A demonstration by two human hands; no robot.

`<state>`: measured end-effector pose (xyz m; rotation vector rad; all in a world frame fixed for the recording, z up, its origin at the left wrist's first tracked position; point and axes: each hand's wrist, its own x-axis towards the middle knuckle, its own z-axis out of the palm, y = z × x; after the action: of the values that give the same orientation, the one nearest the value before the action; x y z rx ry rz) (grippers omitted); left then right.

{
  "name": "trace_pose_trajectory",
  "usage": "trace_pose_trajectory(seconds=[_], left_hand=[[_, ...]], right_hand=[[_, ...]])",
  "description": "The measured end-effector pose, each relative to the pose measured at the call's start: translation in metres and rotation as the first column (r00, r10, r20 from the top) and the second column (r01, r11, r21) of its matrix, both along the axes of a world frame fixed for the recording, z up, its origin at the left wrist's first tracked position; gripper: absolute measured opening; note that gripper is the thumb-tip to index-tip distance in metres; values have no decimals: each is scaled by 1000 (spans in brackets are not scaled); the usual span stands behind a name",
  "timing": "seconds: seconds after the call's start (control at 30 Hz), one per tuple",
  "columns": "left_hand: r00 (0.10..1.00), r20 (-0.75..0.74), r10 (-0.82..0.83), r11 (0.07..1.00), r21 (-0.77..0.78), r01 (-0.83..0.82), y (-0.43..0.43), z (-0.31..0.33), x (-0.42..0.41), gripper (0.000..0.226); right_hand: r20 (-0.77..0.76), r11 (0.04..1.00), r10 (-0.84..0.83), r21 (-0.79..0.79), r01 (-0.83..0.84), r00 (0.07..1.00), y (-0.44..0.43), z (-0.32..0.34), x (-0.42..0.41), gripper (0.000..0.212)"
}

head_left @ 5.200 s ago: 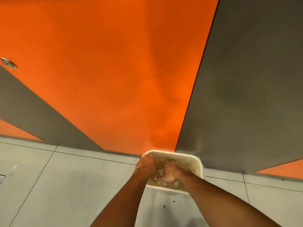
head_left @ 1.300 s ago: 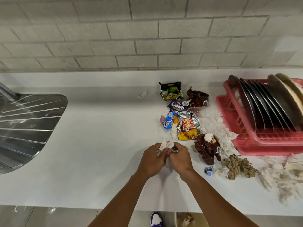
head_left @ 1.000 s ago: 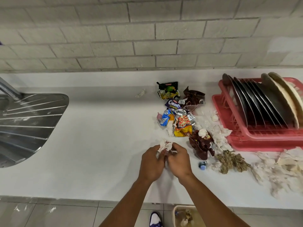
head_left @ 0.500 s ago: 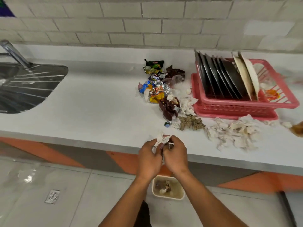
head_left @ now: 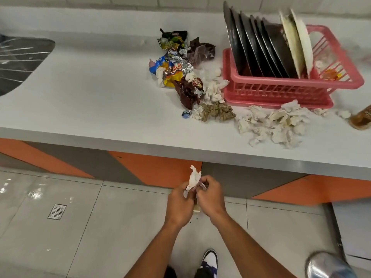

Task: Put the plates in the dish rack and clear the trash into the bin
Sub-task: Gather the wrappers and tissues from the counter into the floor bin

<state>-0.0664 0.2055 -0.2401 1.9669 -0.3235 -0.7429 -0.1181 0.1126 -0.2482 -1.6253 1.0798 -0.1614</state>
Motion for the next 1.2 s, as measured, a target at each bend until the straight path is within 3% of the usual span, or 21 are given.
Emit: trace_pose_trajectory(seconds=[0.23, 0.33, 0.47, 0.73, 0.8, 0.9, 1.07, 1.2], left_hand=[[978, -157, -138, 990, -25, 136, -8, -118, 20, 28], [961, -245, -126, 992, -23, 124, -16, -178, 27, 35], [939, -329, -99, 995, -46, 88, -27, -274, 43, 26], [936, -312, -162, 966, 144, 215, -25, -492, 85, 28], [928, -317, -196, 939, 213, 271, -30, -486, 85, 28], [919, -159, -360, 830, 394, 394, -36, -495, 84, 27], [803, -264, -535, 644, 488, 589, -47, -509, 73, 64], [777, -304, -550, 604, 498, 622, -45, -479, 70, 79]], right_hand=[[-75, 998, 16, 58, -12, 997, -17, -119, 10, 25], [-136, 997, 15, 80, -4, 991, -21, -178, 17, 28], [-171, 996, 63, 70, -51, 983, -35, -281, 33, 28], [-277, 969, 221, -44, -242, 935, -61, -445, 45, 33], [-308, 964, 238, -44, -264, 921, -63, -477, 44, 33], [-365, 949, 286, -19, -314, 886, -66, -503, 42, 24], [-453, 889, 445, 121, -441, 773, -72, -505, 35, 55], [-456, 882, 455, 113, -457, 765, -73, -463, 25, 56]])
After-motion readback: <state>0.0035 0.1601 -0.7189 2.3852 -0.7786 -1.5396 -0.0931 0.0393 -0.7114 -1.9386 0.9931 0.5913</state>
